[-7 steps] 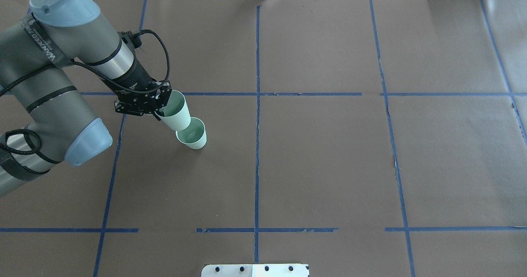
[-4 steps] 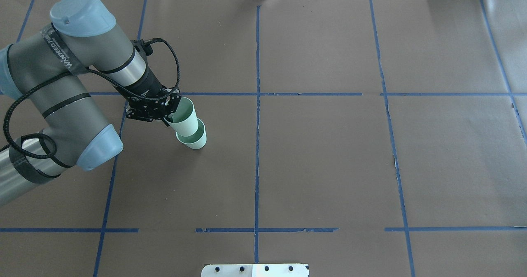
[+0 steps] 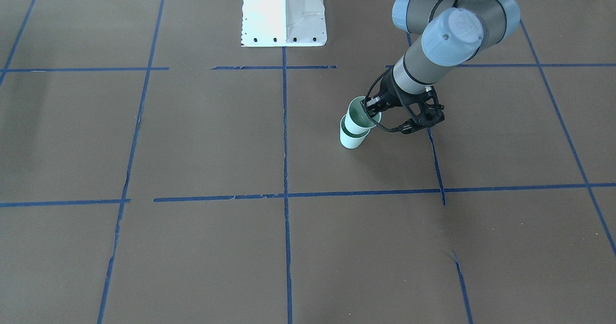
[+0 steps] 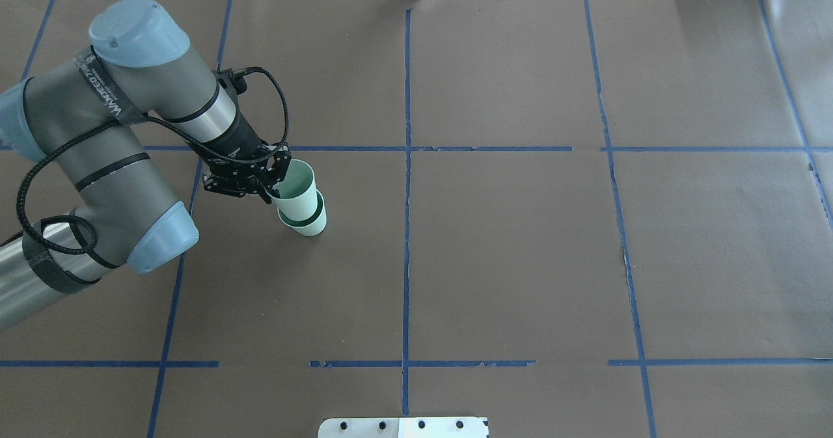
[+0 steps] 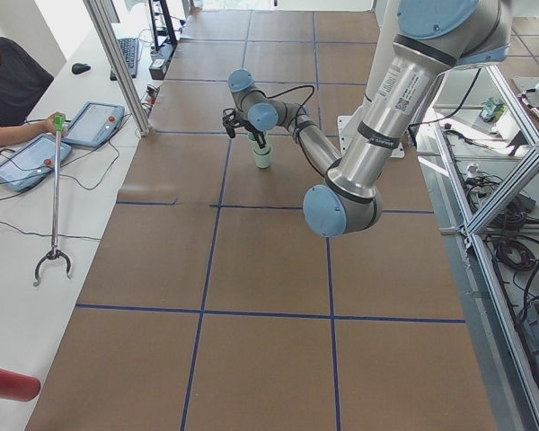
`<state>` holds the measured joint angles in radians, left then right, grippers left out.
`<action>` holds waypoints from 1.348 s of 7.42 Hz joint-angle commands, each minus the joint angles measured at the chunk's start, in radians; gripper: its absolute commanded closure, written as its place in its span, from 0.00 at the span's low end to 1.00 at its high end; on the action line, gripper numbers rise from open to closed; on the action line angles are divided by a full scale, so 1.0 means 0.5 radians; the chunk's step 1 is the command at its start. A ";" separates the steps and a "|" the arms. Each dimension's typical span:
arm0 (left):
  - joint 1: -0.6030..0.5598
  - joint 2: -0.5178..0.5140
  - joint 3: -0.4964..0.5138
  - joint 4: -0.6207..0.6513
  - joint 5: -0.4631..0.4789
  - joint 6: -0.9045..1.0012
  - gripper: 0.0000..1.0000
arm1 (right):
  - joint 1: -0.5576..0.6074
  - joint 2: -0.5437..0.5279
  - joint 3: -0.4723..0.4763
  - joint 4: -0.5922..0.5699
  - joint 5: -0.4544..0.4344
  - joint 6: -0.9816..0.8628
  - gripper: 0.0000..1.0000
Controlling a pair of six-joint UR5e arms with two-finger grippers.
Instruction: Stack cups
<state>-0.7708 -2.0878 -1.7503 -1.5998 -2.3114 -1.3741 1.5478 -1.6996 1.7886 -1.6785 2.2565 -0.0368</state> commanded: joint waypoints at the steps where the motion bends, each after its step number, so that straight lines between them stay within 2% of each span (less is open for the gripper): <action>1: -0.002 0.012 -0.009 -0.056 0.005 0.009 0.00 | 0.000 0.000 0.003 0.001 0.000 0.000 0.00; 3: -0.108 0.064 -0.137 -0.040 0.009 0.024 0.00 | 0.000 0.000 0.000 -0.002 0.000 0.000 0.00; 4: -0.252 0.110 -0.257 -0.034 0.009 0.039 0.00 | 0.000 0.000 0.000 0.001 0.000 0.000 0.00; 5: -0.460 0.153 -0.288 -0.028 0.002 0.267 0.00 | 0.000 0.000 0.000 0.001 0.000 0.000 0.00; 6: -0.644 0.181 -0.301 0.063 0.002 0.609 0.00 | 0.000 0.000 0.003 0.001 0.000 0.000 0.00; 8: -0.829 0.276 -0.298 0.428 0.005 1.443 0.00 | 0.000 0.000 0.000 0.001 0.000 0.000 0.00; 10: -1.169 0.575 -0.234 0.485 -0.025 2.238 0.00 | 0.000 0.000 0.000 0.001 0.000 0.000 0.00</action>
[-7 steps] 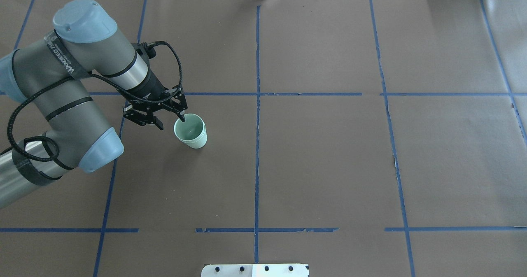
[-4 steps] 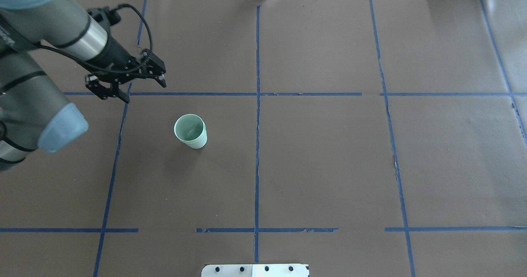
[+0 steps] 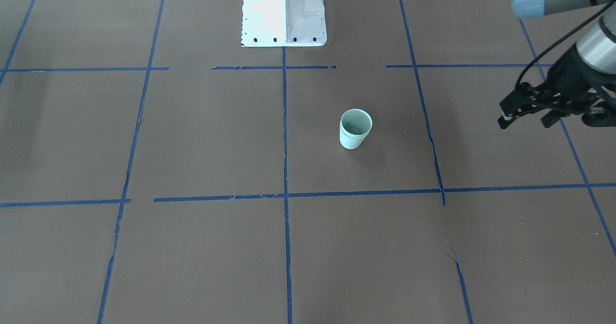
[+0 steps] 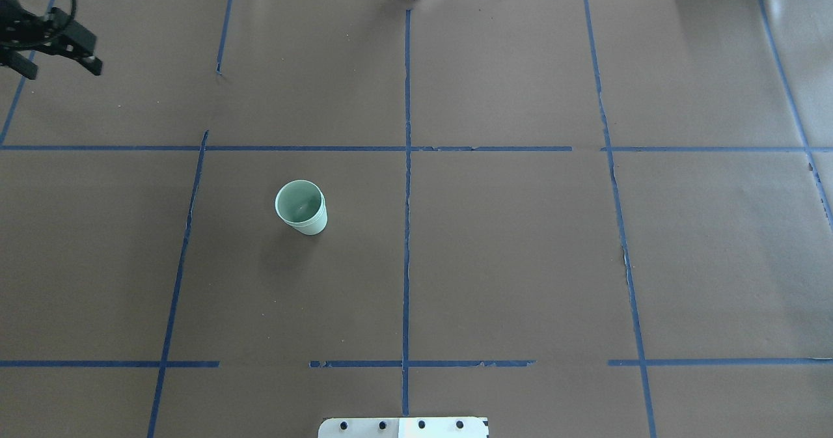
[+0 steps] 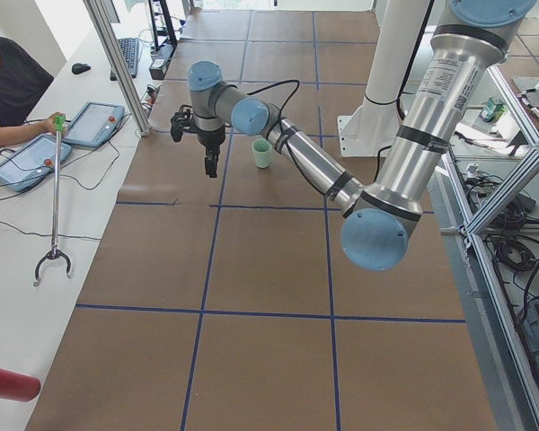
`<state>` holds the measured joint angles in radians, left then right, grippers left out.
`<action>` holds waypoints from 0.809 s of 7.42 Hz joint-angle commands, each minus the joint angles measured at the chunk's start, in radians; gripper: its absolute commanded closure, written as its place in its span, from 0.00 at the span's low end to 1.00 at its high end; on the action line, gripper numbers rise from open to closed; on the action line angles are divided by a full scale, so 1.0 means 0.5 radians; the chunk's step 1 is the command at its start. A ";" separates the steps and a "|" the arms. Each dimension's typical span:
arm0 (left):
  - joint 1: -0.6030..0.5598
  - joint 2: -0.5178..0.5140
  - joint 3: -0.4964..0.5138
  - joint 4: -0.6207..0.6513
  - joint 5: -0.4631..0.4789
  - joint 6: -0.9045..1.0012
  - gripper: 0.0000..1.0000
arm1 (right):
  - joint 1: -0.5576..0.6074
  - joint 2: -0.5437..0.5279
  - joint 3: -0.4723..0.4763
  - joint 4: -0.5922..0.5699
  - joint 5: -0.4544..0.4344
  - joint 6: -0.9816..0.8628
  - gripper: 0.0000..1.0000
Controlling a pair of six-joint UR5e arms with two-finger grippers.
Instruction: Stack cups
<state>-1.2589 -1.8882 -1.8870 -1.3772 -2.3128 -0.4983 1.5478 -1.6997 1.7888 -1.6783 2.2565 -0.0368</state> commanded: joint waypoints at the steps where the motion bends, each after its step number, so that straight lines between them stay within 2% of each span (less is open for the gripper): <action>1: -0.389 0.287 0.165 0.027 -0.025 0.943 0.00 | 0.000 0.000 0.000 -0.003 0.000 0.000 0.00; 2: -0.533 0.425 0.248 0.021 -0.025 1.236 0.00 | 0.000 0.000 0.000 -0.003 0.000 0.000 0.00; 3: -0.611 0.554 0.291 -0.016 -0.025 1.376 0.00 | 0.000 0.000 0.000 -0.003 0.000 0.000 0.00; 6: -0.627 0.619 0.445 -0.068 -0.028 1.383 0.00 | 0.000 0.000 0.000 0.000 0.000 0.000 0.00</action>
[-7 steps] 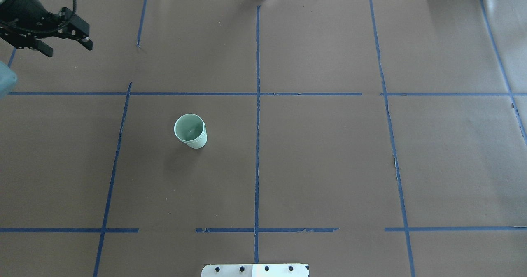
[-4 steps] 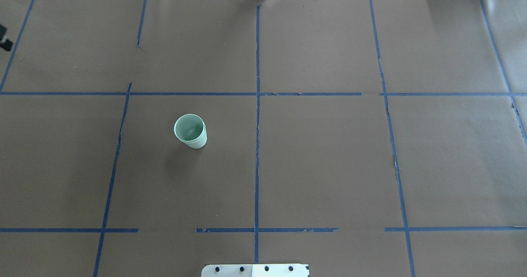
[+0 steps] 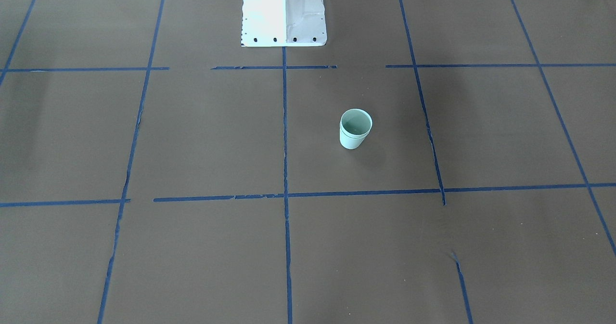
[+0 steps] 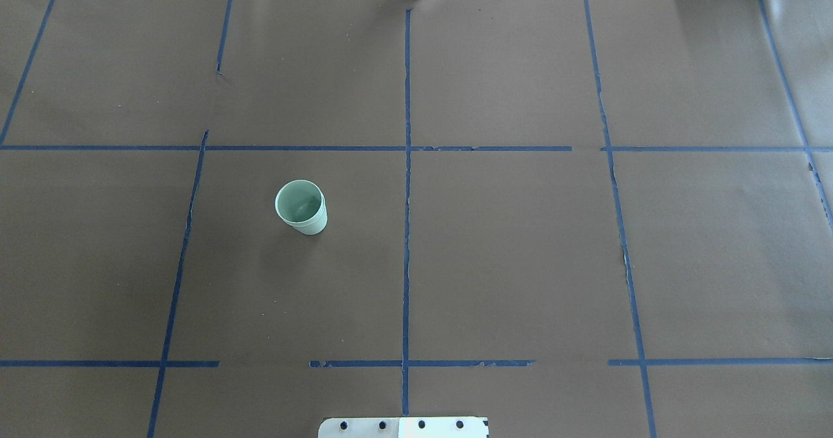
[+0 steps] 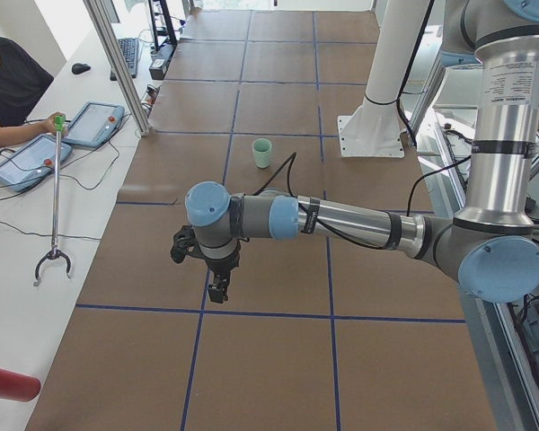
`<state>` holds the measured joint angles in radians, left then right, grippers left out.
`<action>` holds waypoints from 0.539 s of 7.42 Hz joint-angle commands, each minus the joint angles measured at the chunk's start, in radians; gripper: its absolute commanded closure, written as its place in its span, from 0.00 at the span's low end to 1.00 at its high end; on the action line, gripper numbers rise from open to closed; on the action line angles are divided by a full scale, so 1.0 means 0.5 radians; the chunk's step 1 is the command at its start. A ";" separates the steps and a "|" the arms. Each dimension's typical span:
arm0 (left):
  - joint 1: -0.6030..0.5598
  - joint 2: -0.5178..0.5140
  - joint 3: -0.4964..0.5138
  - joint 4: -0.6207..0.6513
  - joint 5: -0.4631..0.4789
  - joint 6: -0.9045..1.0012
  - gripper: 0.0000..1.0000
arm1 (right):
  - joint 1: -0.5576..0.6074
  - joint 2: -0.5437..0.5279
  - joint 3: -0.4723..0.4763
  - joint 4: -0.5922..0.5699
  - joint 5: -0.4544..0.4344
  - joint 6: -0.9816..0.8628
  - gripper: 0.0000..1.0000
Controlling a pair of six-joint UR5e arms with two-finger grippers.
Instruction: Stack cups
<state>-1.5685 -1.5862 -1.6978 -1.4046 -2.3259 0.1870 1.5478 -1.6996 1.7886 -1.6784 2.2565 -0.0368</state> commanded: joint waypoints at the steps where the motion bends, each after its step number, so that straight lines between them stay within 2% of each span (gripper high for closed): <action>1: -0.008 0.018 0.088 -0.013 0.001 0.013 0.00 | 0.000 0.000 0.000 -0.003 0.000 0.000 0.00; 3: -0.008 0.015 0.235 -0.209 -0.002 0.003 0.00 | 0.000 0.000 0.000 0.000 0.000 0.000 0.00; 4: -0.008 0.015 0.242 -0.222 -0.002 -0.003 0.00 | 0.000 0.000 0.000 0.000 0.000 0.000 0.00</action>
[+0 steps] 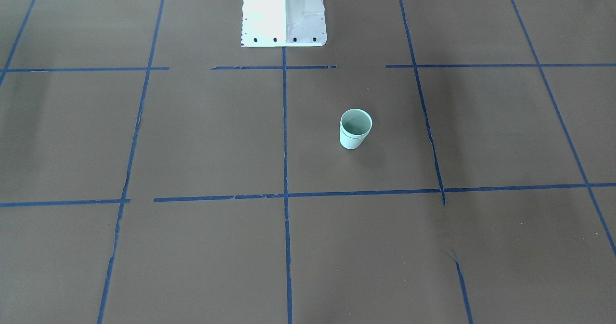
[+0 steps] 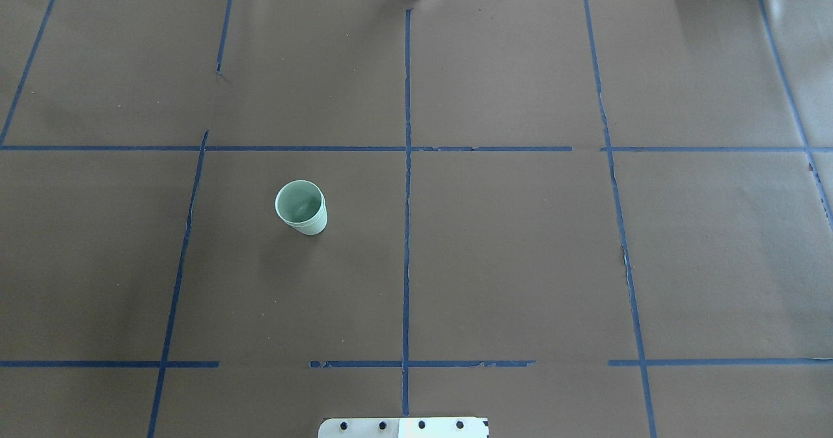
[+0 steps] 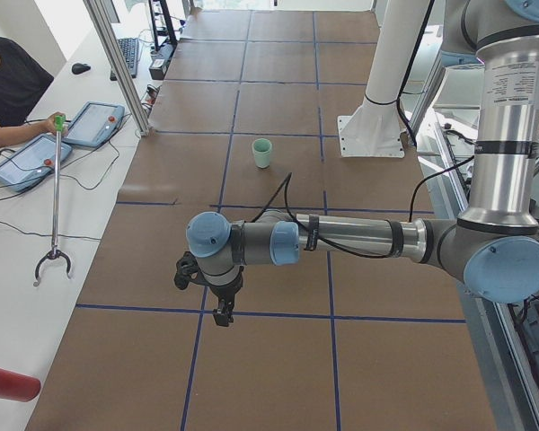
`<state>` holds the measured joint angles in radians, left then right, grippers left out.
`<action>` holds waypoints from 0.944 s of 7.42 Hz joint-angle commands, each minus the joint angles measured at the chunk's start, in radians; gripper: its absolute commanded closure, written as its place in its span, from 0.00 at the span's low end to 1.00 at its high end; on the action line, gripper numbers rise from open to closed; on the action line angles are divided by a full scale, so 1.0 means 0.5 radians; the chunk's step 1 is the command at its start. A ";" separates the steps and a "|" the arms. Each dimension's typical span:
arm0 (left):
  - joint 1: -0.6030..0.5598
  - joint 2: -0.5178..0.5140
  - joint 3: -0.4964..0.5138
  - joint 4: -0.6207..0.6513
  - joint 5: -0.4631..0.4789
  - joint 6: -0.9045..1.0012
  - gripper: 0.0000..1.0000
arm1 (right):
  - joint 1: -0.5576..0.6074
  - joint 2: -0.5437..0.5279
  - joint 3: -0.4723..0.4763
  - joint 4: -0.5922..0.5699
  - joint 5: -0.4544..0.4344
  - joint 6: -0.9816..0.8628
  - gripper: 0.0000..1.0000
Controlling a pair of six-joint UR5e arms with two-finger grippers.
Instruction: Stack cups
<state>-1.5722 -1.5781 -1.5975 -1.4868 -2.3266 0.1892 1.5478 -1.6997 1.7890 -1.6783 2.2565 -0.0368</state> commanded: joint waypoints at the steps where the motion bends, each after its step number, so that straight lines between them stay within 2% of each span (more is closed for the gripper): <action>1: 0.000 -0.001 0.041 -0.058 -0.001 -0.010 0.00 | 0.000 0.000 -0.001 -0.003 0.000 0.000 0.00; 4: 0.000 -0.001 0.035 -0.055 -0.032 -0.013 0.00 | 0.000 0.000 -0.001 0.000 0.000 0.000 0.00; 5: 0.000 -0.001 0.038 -0.042 -0.092 -0.019 0.00 | 0.000 0.000 -0.001 -0.003 0.000 0.000 0.00; 7: 0.000 -0.007 0.029 -0.048 -0.102 -0.284 0.00 | 0.000 0.000 -0.001 0.000 0.000 0.000 0.00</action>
<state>-1.5723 -1.5795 -1.5799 -1.5089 -2.3721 0.1301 1.5478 -1.6997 1.7887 -1.6786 2.2565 -0.0368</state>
